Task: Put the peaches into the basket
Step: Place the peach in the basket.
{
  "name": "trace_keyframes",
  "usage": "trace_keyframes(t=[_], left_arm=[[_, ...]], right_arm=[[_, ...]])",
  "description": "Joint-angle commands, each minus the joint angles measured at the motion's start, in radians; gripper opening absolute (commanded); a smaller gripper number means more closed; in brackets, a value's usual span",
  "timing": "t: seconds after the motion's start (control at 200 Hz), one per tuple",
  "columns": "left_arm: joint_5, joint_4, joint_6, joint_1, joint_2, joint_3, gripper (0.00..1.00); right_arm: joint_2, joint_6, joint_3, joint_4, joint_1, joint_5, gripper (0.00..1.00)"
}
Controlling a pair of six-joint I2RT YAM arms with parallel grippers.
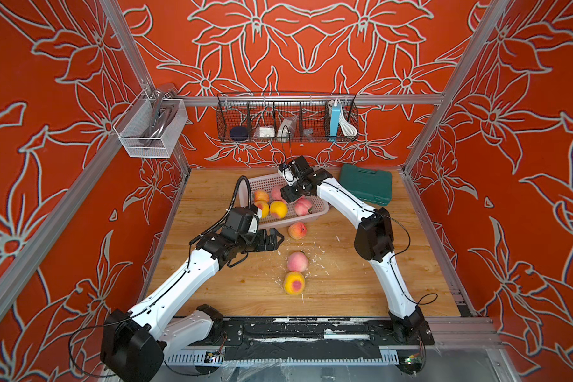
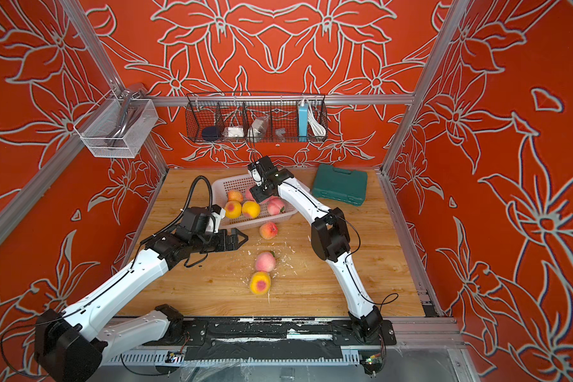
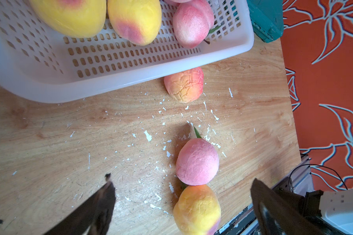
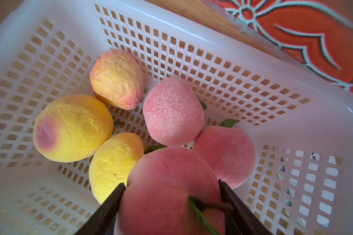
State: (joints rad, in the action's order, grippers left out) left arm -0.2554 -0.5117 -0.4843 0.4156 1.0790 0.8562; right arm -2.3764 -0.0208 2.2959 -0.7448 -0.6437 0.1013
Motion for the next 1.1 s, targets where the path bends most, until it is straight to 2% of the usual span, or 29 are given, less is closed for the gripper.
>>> trace_keyframes(t=[0.0,0.515,1.096], left_arm=[[-0.004,0.022,0.0,-0.009,-0.002,-0.004,0.97],[-0.015,0.042,-0.019,-0.009,0.005,-0.025,0.97],[-0.015,0.038,-0.02,-0.01,-0.003,-0.031,0.97]], right_arm=[[-0.02,0.012,0.022,-0.021,0.008,-0.026,0.61],[-0.041,0.007,0.019,-0.023,0.014,-0.032,0.62],[-0.038,0.011,0.016,-0.028,0.016,-0.032,0.71]])
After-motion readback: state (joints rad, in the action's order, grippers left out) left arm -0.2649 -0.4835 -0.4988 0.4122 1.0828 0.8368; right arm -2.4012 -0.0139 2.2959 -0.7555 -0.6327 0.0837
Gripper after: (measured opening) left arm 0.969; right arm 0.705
